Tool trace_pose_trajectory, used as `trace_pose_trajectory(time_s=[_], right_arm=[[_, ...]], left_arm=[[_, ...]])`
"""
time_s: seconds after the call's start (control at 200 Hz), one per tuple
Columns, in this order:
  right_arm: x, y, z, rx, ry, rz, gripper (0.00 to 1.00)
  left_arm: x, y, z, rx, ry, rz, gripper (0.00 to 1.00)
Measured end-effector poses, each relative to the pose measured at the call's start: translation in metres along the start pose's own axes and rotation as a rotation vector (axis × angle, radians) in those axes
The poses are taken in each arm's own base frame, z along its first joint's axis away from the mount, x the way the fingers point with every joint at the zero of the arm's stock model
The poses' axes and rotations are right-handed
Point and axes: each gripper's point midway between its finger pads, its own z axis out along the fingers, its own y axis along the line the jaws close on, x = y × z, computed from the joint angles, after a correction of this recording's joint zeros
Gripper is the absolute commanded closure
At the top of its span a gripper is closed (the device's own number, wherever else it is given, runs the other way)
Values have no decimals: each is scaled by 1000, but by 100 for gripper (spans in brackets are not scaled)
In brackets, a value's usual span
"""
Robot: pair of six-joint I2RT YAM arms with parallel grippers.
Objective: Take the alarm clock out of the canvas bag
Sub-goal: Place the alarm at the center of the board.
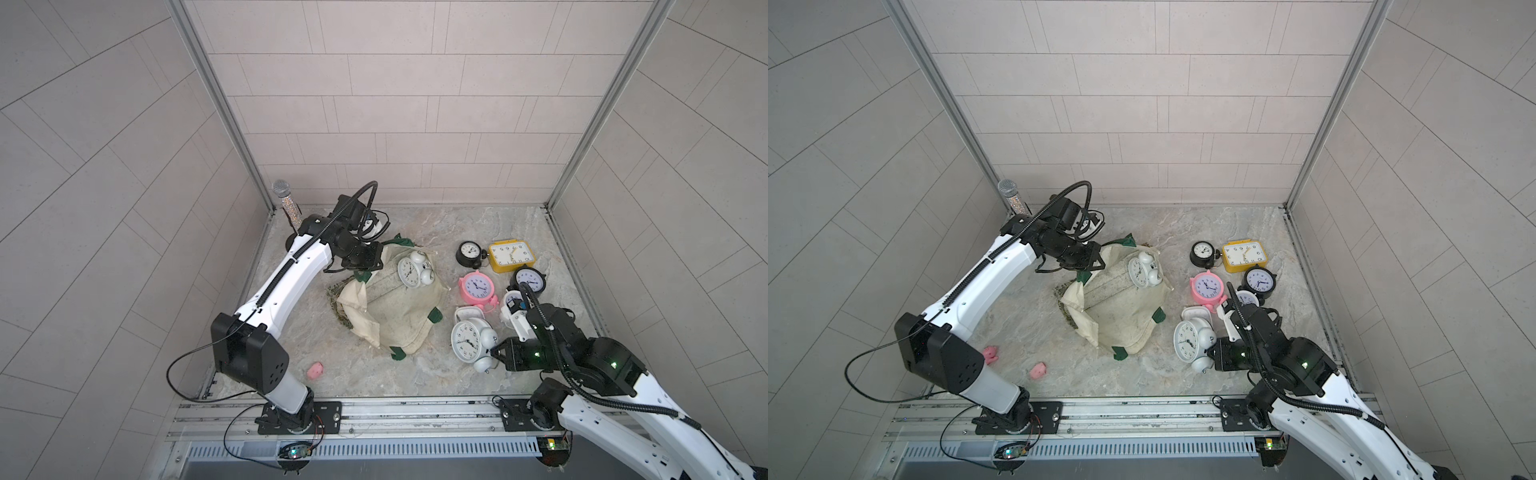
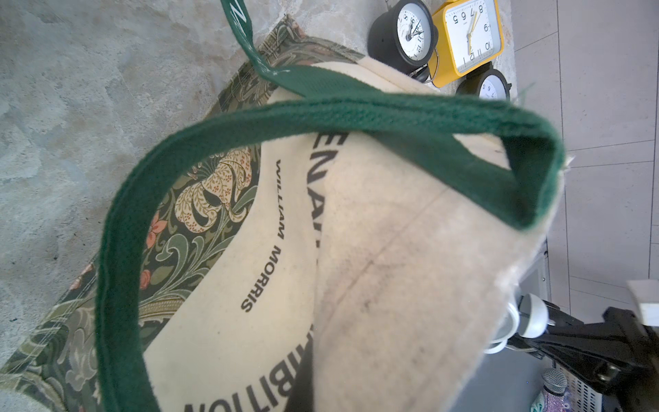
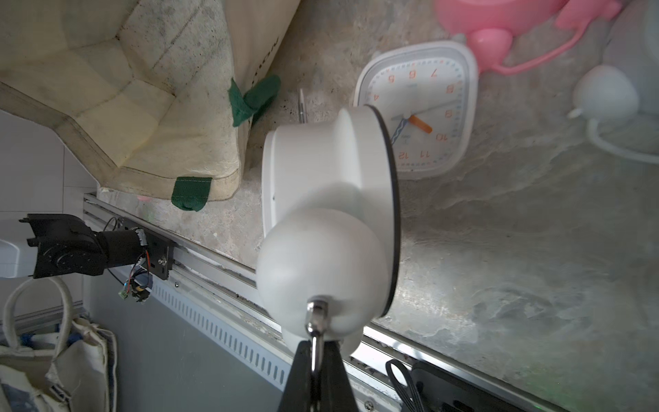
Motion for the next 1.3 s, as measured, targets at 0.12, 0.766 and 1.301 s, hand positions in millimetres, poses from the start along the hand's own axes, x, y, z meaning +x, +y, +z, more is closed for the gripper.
trace_pose_trajectory(time_s=[0.12, 0.766, 1.301], right_arm=[[9, 3, 14, -63, 42, 72, 100], [24, 6, 65, -299, 144, 374, 100], [10, -33, 85, -317, 76, 642, 100]], left_arm=[[0, 0, 0, 0, 0, 0, 100], [0, 0, 0, 0, 0, 0, 100], [0, 0, 0, 0, 0, 0, 100]])
